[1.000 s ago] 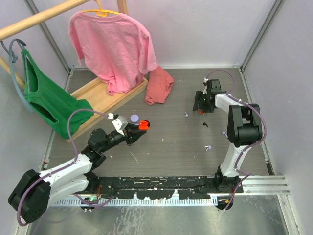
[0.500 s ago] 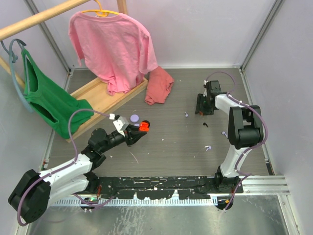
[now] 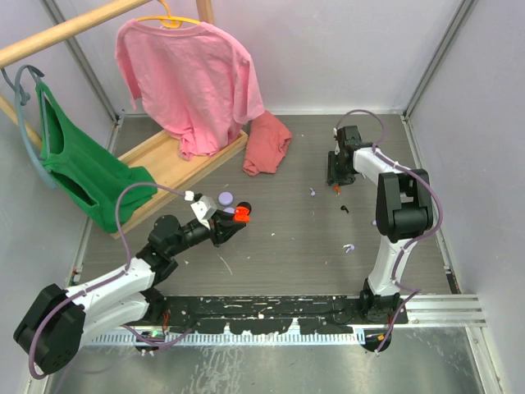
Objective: Insert the wireless bluetooth earbuds into the charging case
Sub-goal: Pick up the earbud from the center of the board.
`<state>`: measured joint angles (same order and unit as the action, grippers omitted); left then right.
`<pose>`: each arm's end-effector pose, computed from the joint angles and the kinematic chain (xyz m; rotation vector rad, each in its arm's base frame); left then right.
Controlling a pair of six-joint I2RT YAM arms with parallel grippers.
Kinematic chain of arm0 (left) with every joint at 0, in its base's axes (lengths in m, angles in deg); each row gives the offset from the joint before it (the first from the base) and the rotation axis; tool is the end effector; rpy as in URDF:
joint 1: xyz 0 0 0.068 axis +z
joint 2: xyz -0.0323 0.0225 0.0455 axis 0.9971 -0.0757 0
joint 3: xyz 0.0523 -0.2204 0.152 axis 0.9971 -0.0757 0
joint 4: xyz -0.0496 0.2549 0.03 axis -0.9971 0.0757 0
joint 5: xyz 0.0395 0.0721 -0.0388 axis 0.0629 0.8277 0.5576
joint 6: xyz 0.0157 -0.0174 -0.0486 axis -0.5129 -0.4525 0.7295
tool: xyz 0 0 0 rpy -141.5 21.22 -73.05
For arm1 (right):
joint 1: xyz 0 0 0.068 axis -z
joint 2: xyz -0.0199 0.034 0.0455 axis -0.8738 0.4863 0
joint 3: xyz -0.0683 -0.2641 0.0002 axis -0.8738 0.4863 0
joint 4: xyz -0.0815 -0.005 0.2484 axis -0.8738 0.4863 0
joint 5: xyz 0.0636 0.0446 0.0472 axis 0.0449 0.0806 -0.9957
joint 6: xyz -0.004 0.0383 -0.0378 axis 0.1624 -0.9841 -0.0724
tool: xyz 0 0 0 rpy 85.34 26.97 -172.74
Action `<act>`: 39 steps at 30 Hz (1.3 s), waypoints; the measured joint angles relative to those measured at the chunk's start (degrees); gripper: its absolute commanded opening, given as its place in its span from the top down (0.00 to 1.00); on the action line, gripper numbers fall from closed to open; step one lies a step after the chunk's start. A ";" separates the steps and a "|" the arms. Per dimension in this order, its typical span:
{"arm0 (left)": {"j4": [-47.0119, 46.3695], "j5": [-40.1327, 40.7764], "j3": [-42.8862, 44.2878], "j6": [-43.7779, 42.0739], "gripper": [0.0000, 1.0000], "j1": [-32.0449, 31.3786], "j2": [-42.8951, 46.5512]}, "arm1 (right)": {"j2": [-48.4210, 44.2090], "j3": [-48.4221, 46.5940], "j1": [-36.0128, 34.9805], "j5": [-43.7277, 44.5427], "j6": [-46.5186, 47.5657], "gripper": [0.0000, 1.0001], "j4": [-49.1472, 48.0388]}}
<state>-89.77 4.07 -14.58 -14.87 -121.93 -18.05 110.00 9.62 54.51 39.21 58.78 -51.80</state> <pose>0.1488 -0.1275 0.2171 0.7326 1.4584 -0.9284 0.3963 0.0440 0.1798 0.0298 2.6631 0.0588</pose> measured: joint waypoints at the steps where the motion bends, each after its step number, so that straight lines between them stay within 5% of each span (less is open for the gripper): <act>1: 0.09 0.00 0.00 0.00 0.96 0.00 0.00 | 0.50 -0.07 -0.07 0.13 0.09 0.59 0.35; 20: 0.17 0.28 0.00 0.07 0.93 0.00 0.85 | 3.61 -2.47 -0.70 1.27 1.44 0.67 4.37; 30: -1.09 1.79 0.00 0.28 0.91 0.00 -2.05 | 3.45 -2.40 -1.84 2.38 1.57 0.84 4.50; 39: -3.34 2.16 -0.33 0.28 0.90 0.00 -3.37 | -1.62 3.43 -5.05 3.26 1.49 0.86 4.31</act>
<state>-93.12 6.24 -14.90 -14.58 -121.93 -21.42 108.38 13.05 49.46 42.47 60.27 -47.50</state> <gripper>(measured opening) 0.263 0.274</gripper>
